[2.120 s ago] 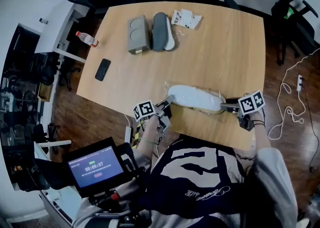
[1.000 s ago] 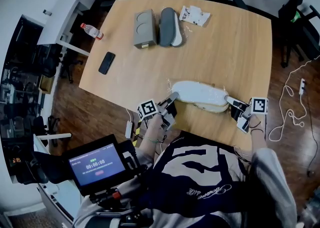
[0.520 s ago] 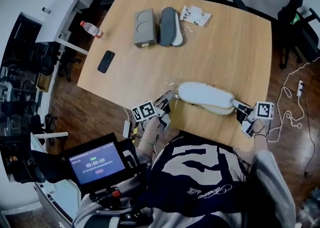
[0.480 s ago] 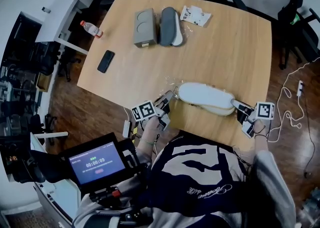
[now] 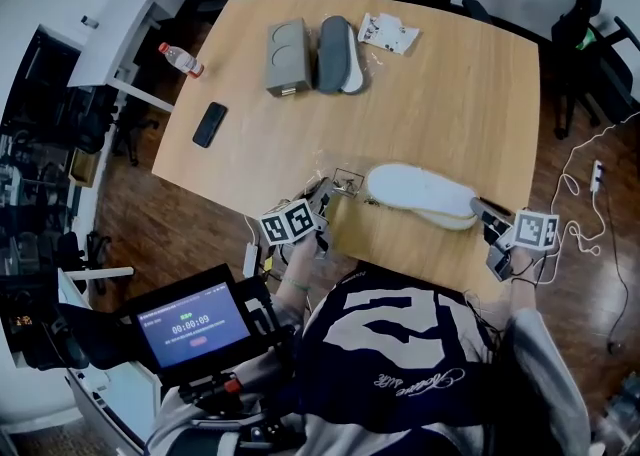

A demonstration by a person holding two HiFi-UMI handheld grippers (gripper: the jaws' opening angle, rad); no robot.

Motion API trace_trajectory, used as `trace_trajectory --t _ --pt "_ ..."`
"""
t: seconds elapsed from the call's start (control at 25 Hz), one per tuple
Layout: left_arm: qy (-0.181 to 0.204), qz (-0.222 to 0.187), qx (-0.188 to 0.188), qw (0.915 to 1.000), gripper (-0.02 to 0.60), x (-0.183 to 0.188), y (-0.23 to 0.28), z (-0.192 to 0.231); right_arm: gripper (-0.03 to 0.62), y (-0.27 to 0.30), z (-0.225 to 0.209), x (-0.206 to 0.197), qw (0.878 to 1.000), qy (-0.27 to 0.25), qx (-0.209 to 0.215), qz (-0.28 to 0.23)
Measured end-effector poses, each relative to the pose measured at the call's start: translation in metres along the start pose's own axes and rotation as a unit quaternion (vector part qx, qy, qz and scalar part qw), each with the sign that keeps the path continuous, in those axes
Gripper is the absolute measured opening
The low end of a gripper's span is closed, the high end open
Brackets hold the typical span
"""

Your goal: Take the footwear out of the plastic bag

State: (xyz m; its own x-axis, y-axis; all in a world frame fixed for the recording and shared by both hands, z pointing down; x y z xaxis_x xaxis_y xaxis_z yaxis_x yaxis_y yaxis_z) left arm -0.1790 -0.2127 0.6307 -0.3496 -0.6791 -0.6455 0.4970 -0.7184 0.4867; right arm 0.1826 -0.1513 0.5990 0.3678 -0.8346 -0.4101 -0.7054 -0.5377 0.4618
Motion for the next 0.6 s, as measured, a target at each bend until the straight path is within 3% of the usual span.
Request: trace_trajectory --t 0.24,0.6 --pt "0.039 -0.015 0.049 0.9979 0.020 0.011 -0.007 0.012 0.061 -0.015 -0.003 0.006 0.999 -0.020 -0.029 -0.028" --pt "0.013 -0.049 0.088 0.9948 0.020 0.020 -0.021 0.037 0.055 -0.061 0.023 0.038 0.991 -0.067 -0.037 -0.113"
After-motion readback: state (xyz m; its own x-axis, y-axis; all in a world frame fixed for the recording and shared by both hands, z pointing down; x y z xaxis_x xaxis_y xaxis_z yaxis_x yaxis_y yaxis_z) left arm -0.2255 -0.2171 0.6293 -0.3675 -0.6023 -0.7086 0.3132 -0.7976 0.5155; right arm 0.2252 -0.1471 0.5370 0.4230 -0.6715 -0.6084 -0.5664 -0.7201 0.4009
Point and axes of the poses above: the fingertips, and each gripper's own axes: y forward along the fingers, z to its left, x out of its top, the point moved 1 cm from there along -y, backward along the fingers, and after that the axes turned 2 degrees about -z, right-handed, at the moved point
